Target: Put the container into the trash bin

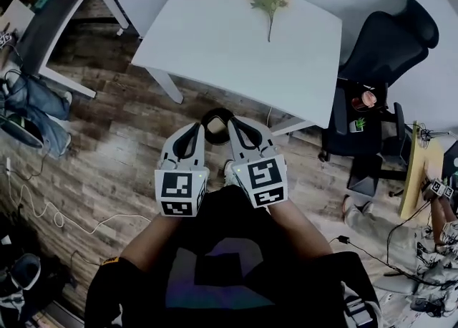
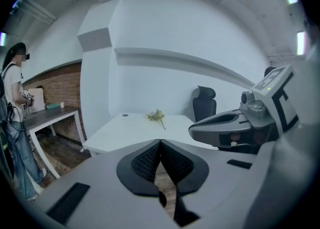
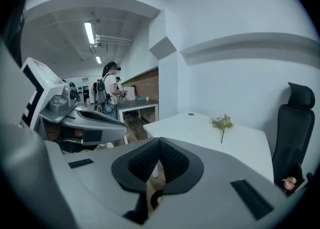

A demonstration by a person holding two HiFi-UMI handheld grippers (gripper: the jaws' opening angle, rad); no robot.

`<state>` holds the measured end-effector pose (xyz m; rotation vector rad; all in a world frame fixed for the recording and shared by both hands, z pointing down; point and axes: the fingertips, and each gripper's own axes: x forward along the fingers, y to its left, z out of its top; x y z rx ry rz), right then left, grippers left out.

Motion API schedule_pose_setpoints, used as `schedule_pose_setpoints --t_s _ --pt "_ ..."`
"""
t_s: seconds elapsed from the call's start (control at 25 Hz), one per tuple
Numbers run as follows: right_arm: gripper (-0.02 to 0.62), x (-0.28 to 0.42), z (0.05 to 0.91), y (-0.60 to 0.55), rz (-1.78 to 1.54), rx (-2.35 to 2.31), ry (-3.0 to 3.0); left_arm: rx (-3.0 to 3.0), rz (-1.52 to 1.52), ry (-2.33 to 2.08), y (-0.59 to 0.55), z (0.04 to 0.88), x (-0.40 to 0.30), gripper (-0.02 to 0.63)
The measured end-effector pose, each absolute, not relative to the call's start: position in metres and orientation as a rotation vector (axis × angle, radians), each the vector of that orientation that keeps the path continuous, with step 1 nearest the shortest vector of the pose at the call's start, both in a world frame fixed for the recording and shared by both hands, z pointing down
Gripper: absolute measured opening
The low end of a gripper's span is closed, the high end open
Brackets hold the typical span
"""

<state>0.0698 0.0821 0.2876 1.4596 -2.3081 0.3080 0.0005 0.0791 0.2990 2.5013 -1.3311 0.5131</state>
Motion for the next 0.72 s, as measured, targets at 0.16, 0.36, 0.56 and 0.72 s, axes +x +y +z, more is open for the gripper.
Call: schedule_pose_setpoints --t_s 0.16,0.36,0.56,0.72 --pt "0.015 0.079 0.256 0.093 0.231 1.501 -2.333 2.547 0.44 -1.355 0.088 0.272 0.007 0.008" --pt "0.015 0.087 0.247 0.11 0.23 1.511 -2.353 2.597 0.395 -1.356 0.101 0.257 0.018 0.008" --pt "0.014 0.087 0.252 0.118 0.252 1.489 -2.351 2.616 0.391 -1.362 0.102 0.253 0.019 0.008" --pt "0.012 0.081 0.253 0.116 0.254 1.472 -2.363 2.642 0.42 -1.342 0.104 0.256 0.023 0.008"
